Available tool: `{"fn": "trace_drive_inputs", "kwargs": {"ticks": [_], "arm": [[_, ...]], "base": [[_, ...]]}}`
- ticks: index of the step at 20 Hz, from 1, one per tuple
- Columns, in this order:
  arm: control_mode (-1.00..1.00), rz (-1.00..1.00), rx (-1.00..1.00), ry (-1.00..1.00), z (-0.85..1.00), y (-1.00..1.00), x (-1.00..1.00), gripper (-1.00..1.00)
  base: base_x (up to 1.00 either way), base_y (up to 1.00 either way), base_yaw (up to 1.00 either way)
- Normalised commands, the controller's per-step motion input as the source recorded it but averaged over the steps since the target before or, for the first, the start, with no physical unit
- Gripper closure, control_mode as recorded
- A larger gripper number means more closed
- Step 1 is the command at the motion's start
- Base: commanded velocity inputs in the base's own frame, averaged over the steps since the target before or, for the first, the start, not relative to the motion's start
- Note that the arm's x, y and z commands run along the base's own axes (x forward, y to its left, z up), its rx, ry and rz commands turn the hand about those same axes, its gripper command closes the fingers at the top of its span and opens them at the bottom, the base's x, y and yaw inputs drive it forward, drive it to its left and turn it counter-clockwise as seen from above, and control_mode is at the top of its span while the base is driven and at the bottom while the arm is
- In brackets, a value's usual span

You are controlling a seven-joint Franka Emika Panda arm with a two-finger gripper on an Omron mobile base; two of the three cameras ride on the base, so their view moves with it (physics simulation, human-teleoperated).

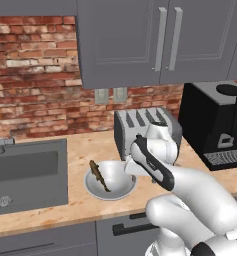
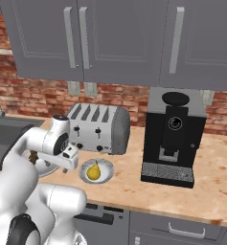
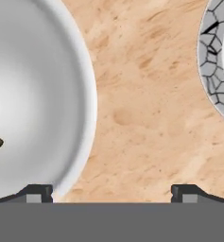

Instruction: Remove the pear from the bowl and place it on the small plate. Then place the bowl with only the fish in the microwave, close the door, and press the start button to microwave the fish.

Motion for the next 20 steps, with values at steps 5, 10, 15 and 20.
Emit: {"fn": "trace_drive_inputs", "kwargs": {"ticks": [5, 10, 15, 20], "arm": [[-1.0, -0.03, 0.01, 0.0, -0.17, 0.26, 0.06, -1.0], [-1.0, 0.0, 0.03, 0.0, -0.17, 0.03, 0.32, -1.0], [-1.0, 0.0, 0.01, 0.0, -0.12, 0.07, 0.22, -1.0], [-1.0, 0.0, 0.0, 0.0, -0.12, 0.19, 0.24, -1.0]], "base": [[0.0, 0.0, 0.0], [0.0, 0.0, 0.0], [0.0, 0.0, 0.0], [0.0, 0.0, 0.0]]}}
